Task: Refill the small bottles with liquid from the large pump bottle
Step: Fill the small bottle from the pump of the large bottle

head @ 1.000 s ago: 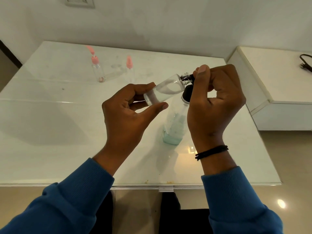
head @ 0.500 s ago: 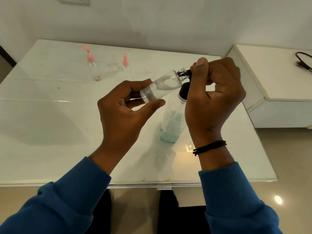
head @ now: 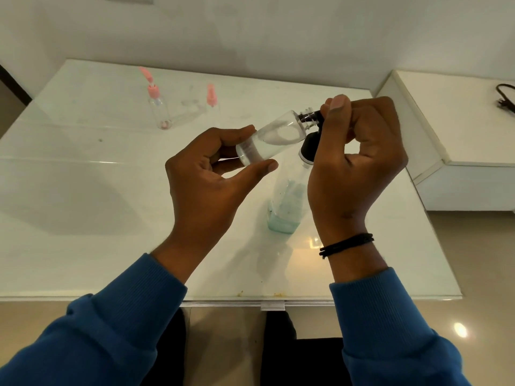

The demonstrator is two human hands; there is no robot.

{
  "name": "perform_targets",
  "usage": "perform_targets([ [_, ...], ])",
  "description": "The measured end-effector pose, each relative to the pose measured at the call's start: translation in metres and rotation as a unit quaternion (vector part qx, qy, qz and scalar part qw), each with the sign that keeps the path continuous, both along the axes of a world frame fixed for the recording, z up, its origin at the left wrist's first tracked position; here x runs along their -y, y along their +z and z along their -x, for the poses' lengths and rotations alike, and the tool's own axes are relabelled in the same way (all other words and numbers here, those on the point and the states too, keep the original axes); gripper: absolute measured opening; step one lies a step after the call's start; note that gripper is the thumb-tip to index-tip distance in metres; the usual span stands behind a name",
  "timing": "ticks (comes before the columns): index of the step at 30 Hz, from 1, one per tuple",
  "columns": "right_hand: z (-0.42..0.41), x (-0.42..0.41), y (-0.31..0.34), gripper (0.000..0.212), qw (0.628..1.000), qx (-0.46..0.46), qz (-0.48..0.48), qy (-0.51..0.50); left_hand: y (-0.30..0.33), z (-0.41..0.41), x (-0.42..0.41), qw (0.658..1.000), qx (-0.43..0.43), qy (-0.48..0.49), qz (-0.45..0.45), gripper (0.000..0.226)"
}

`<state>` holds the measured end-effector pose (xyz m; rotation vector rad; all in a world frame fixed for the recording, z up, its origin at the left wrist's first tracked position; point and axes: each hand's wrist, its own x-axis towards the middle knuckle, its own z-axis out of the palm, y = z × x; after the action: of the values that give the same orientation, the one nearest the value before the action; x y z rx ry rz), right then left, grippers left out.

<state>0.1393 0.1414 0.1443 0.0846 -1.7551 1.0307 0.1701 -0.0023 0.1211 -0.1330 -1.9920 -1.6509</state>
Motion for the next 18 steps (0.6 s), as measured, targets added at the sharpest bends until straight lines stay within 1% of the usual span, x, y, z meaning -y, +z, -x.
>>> perform_targets([
  [3, -0.0004, 0.0018, -0.0026, 0.030, 1.000, 0.000, 0.006, 0.013, -0.0014, -0.0001, 0.0009, 1.000, 0.002, 0.002, -0.001, 0.043],
  [8, 0.0019, -0.0027, 0.0025, 0.032, 1.000, -0.003, -0.003, -0.003, -0.0007, 0.0001, -0.0005, 1.000, -0.001, 0.000, 0.000, 0.044],
  [12, -0.0004, 0.0010, -0.0035, 0.029, 1.000, -0.001, 0.007, 0.008, -0.0021, 0.0002, 0.0003, 1.000, 0.002, 0.003, 0.006, 0.044],
  [18, 0.0015, -0.0026, 0.0040, 0.031, 1.000, -0.002, -0.004, 0.000, 0.0003, -0.0001, -0.0005, 1.000, 0.002, -0.008, -0.010, 0.045],
])
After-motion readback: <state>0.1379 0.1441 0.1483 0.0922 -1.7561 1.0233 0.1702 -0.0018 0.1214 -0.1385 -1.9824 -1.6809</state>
